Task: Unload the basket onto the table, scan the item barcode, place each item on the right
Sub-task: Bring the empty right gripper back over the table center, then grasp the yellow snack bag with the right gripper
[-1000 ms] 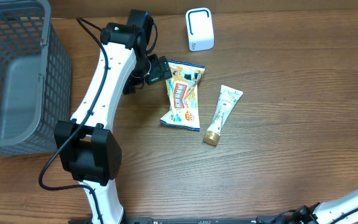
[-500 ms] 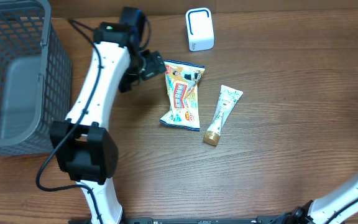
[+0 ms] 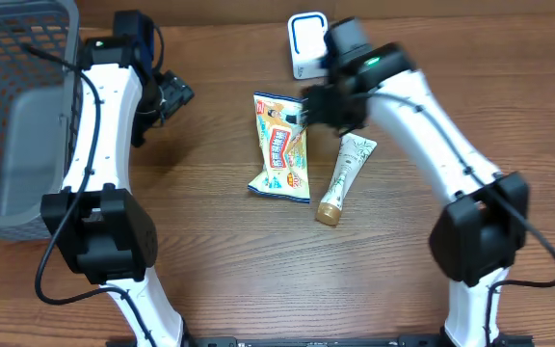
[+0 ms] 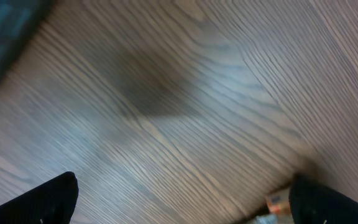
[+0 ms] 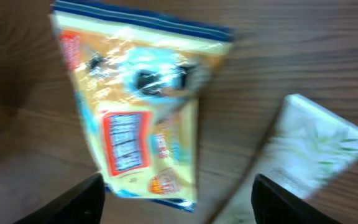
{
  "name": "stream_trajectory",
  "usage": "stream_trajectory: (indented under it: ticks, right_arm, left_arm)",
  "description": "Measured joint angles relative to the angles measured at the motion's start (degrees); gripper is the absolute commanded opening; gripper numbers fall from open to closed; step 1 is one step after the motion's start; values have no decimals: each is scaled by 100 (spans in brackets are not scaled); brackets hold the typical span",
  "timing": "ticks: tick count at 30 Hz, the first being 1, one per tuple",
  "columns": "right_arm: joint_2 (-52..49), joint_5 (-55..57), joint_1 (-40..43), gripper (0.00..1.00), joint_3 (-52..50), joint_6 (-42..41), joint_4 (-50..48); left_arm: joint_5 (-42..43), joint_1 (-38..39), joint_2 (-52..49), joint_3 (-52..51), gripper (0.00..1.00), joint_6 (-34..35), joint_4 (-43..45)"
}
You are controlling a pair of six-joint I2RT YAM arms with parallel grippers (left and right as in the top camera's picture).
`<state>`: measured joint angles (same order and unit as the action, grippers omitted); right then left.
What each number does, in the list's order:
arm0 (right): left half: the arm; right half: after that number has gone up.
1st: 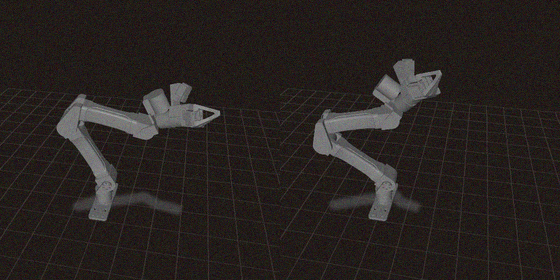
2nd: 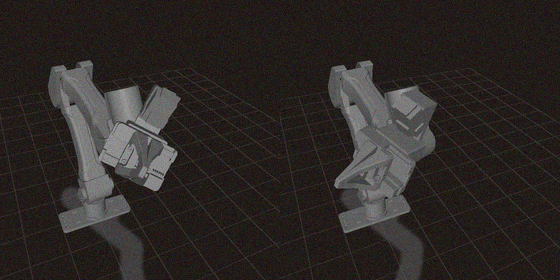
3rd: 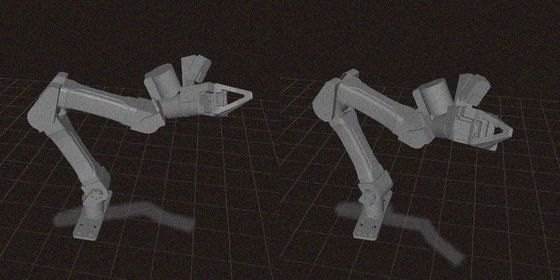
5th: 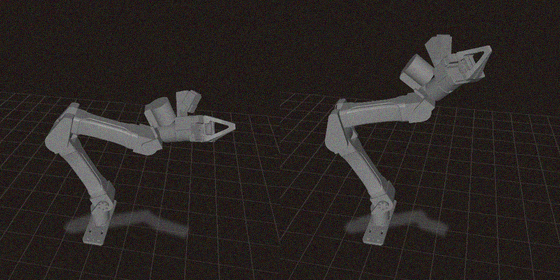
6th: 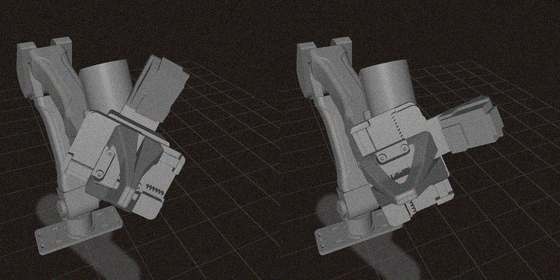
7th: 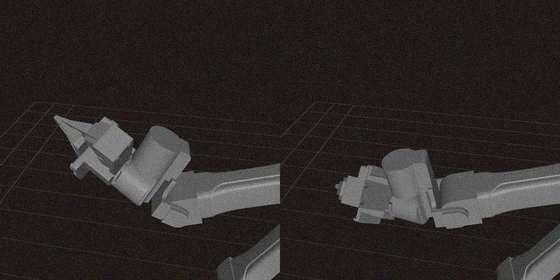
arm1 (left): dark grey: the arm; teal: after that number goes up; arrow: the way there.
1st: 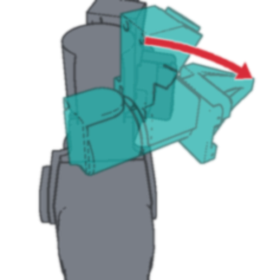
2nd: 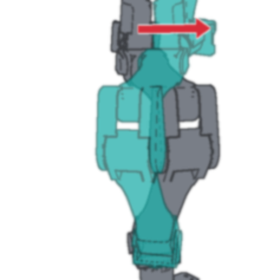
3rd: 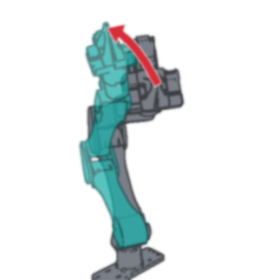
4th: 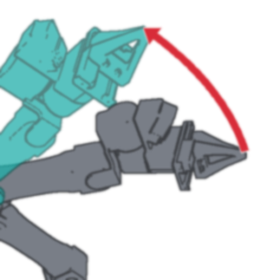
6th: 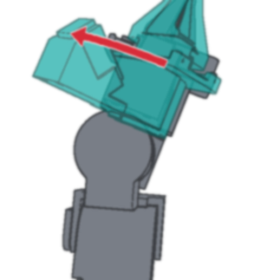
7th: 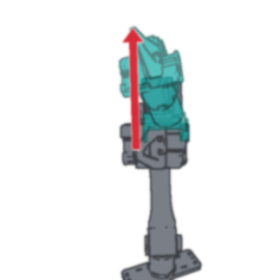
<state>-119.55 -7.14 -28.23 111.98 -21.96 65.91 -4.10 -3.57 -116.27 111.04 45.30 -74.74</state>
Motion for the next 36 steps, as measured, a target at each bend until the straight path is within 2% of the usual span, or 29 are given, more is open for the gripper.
stream_trajectory:
  ticks: [1,3,10,15,17,21,23,26,32,36]
  right_arm:
    - [-31,313,-284,93,-2,-173,-151]
    - [-111,807,-785,95,-7,-457,-433]
    - [-313,1631,-1346,94,-26,-798,-831]
    - [-935,2190,-1663,88,-37,-979,-817]
    - [-1097,2356,-1738,81,-37,-1086,-785]
    - [-1342,2564,-1805,55,-46,-1294,-732]
    - [-1399,2649,-1794,38,-66,-1349,-715]
    - [-1401,2767,-1788,5,-68,-1432,-710]
    - [-1394,2789,-1777,4,-13,-1495,-527]
    - [-1388,1991,-1626,4,356,-1506,70]
  left_arm:
    - [-33,-61,0,0,100,17,-2]
    - [-114,-205,0,0,100,24,-39]
    - [-245,-254,0,0,100,22,-114]
    - [-264,-254,0,0,100,22,-136]
    - [-267,-254,0,0,100,24,-136]
    - [-267,-254,0,0,100,22,-138]
    - [-267,-254,0,0,100,24,-138]
    - [-275,-254,0,0,100,22,-138]
    - [-284,-254,0,0,100,22,-153]
    - [-284,-254,0,0,100,22,-157]
